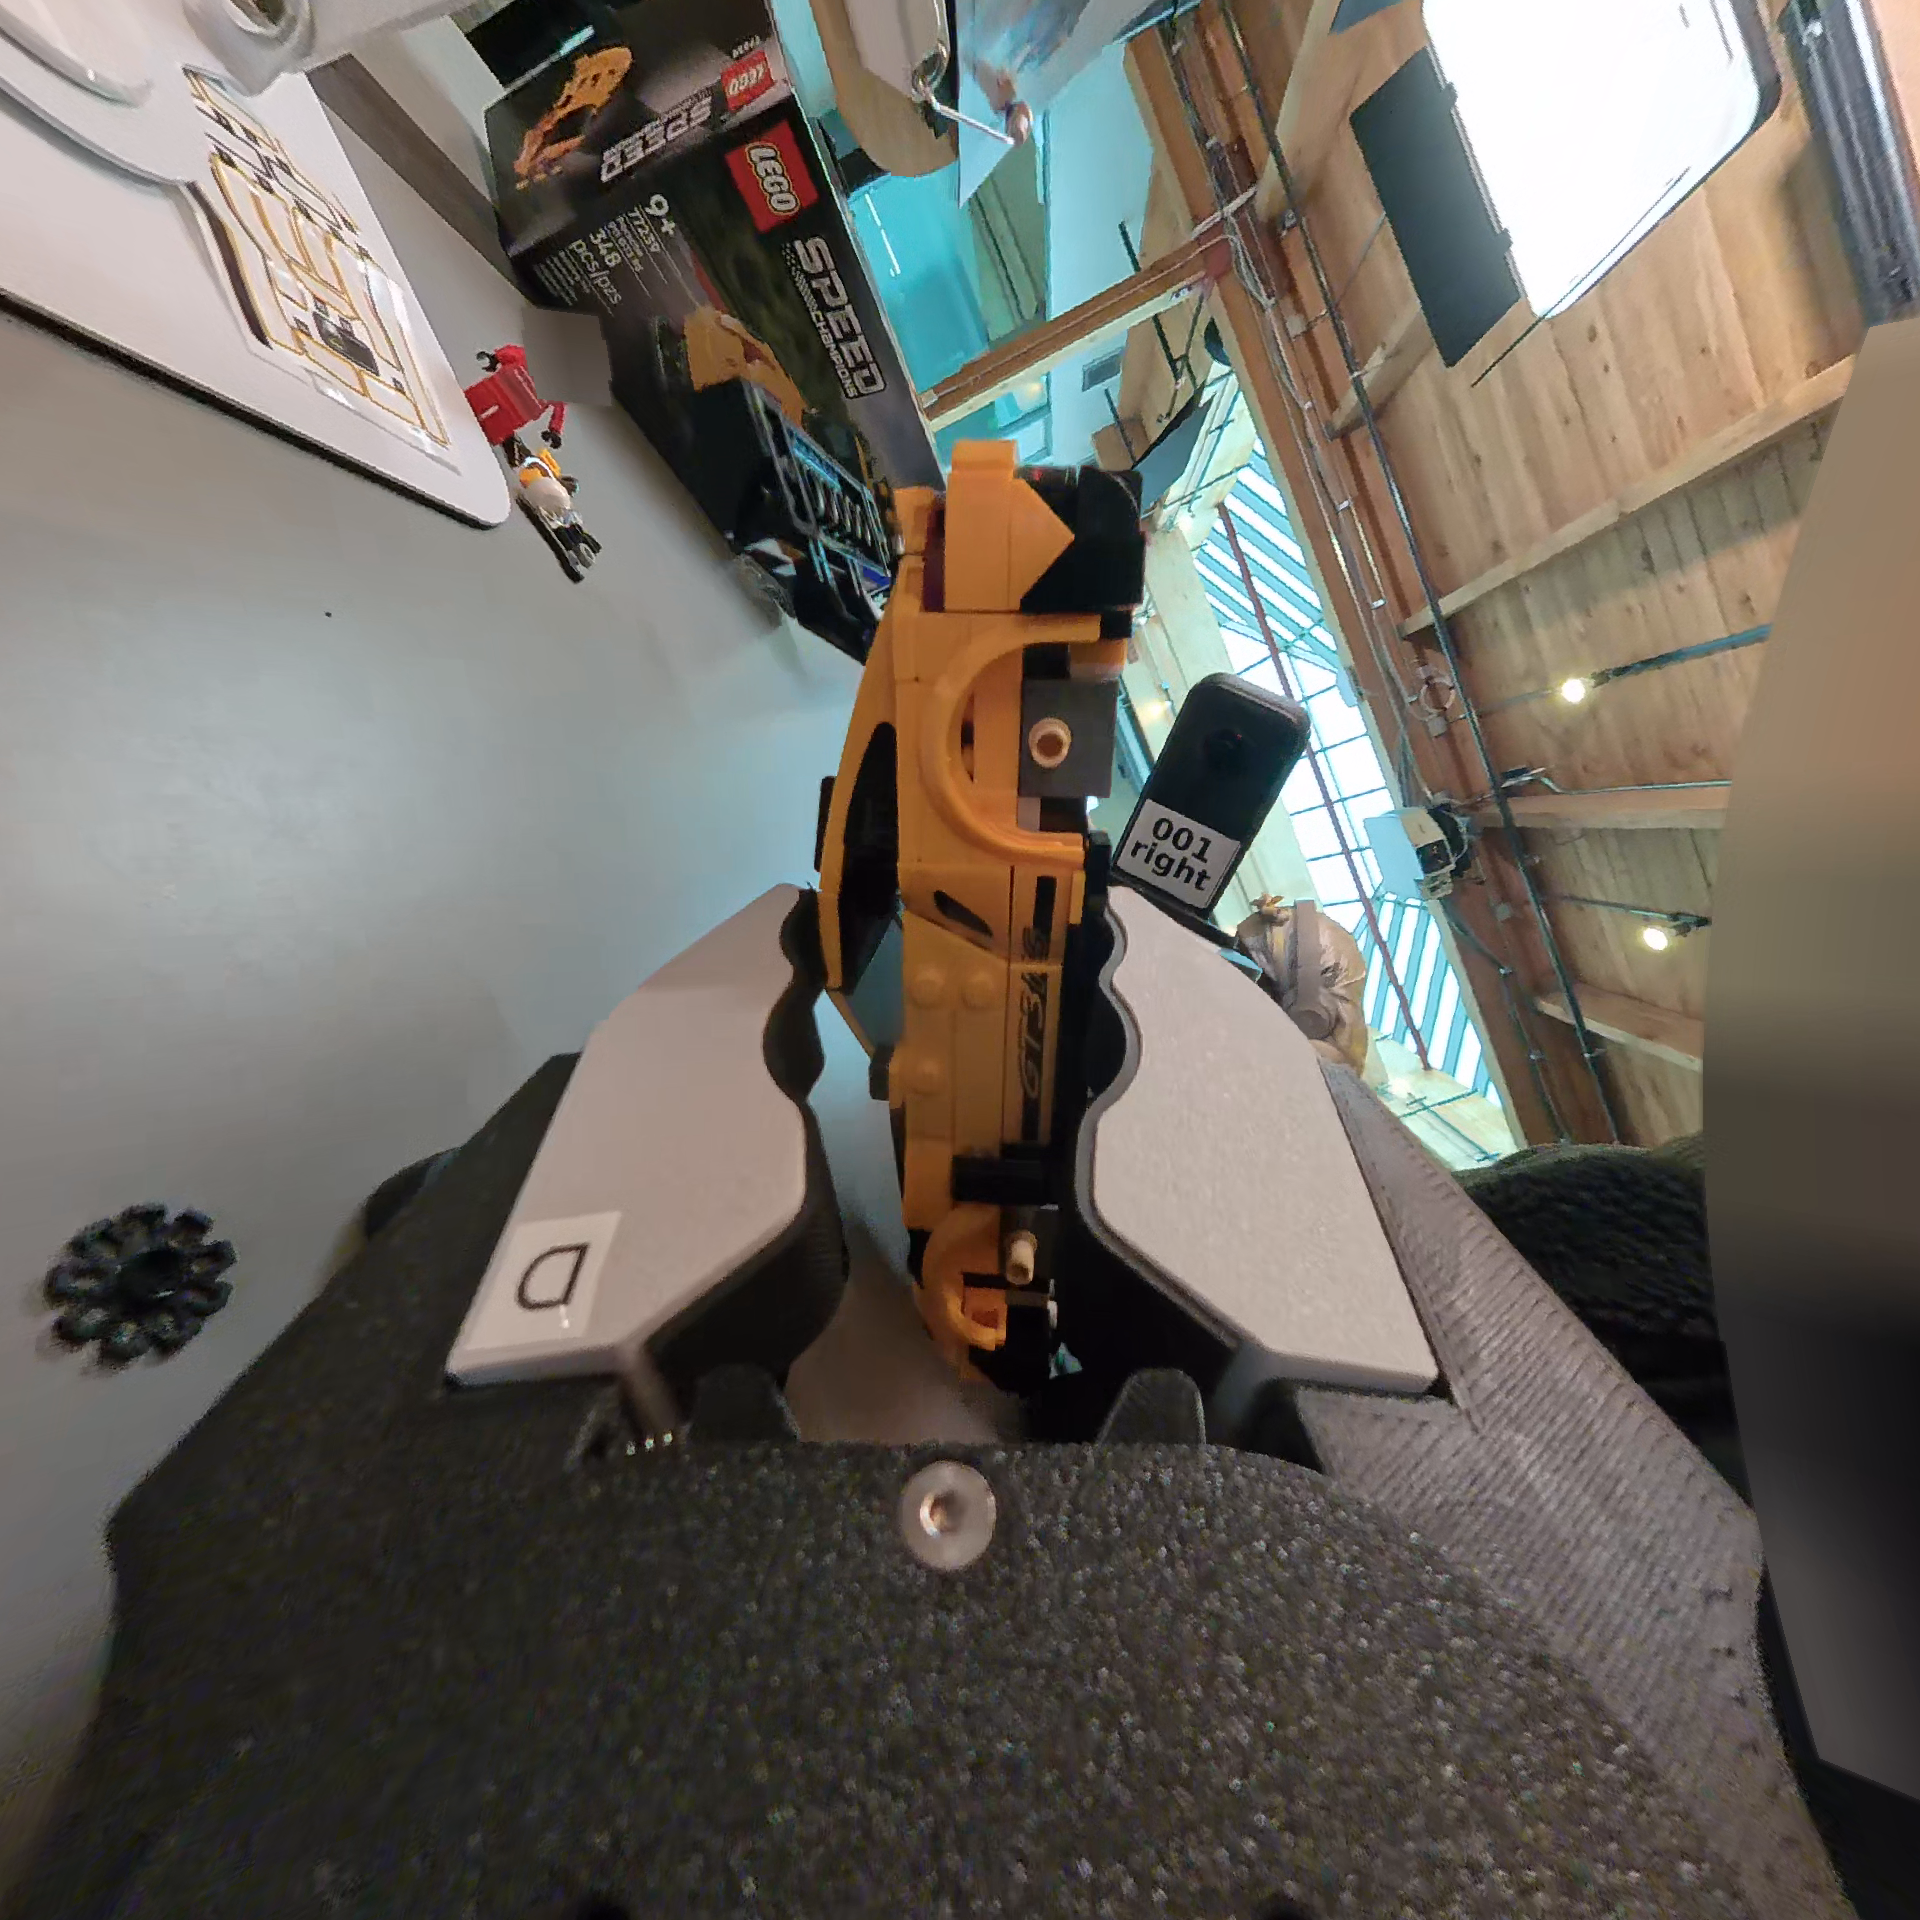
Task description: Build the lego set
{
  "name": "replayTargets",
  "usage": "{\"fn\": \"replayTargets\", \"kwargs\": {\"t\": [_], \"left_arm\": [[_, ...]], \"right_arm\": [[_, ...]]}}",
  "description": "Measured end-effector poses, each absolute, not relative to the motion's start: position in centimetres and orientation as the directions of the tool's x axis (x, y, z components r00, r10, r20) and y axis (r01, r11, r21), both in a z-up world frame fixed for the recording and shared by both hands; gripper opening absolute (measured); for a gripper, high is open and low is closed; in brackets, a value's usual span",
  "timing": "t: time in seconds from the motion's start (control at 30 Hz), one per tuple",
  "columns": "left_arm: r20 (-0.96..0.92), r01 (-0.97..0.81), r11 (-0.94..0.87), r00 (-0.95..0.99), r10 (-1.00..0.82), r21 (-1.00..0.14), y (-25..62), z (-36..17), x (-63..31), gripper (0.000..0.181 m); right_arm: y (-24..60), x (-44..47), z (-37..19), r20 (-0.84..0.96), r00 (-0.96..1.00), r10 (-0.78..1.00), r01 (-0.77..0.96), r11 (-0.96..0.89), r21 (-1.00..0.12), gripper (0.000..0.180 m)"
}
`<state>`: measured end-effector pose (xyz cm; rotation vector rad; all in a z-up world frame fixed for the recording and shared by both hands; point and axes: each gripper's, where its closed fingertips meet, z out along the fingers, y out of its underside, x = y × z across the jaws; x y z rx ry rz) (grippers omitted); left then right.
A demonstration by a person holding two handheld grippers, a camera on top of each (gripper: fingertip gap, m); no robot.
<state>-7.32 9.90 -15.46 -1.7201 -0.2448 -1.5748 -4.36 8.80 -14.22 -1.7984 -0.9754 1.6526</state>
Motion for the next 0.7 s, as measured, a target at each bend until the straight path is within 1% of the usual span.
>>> {"fn": "replayTargets", "kwargs": {"t": [0.1, 0.23, 0.37, 0.53, 0.7], "left_arm": [[0.933, 0.632, -0.693, 0.151, -0.327, -0.346, 10.1, -15.5, -7.3, 0.049], [0.946, 0.649, -0.698, 0.114, -0.304, -0.303, 10.2, -15.8, -7.2, 0.048], [0.954, 0.673, -0.687, 0.1, -0.284, -0.275, 10.5, -15.9, -8.0, 0.048], [0.957, 0.683, -0.681, 0.1, -0.271, -0.264, 10.7, -16.1, -8.1, 0.048], [0.96, 0.69, -0.679, 0.086, -0.265, -0.249, 10.7, -16.1, -7.9, 0.05]], "right_arm": [[8.5, -4.2, -14.1, -0.614, -0.012, 0.789, 0.186, -0.602, -0.777, 0.006], [8.3, -3.8, -14.2, -0.614, -0.018, 0.789, 0.203, -0.599, -0.775, 0.005], [8.4, -3.3, -14.1, -0.602, -0.012, 0.798, 0.204, -0.588, -0.783, 0.005], [7.8, -3.7, -14.8, -0.58, -0.001, 0.815, 0.233, -0.563, -0.793, 0.0], [7.5, -3.9, -15.0, -0.579, -0.004, 0.815, 0.236, -0.562, -0.793, 0.0]]}}
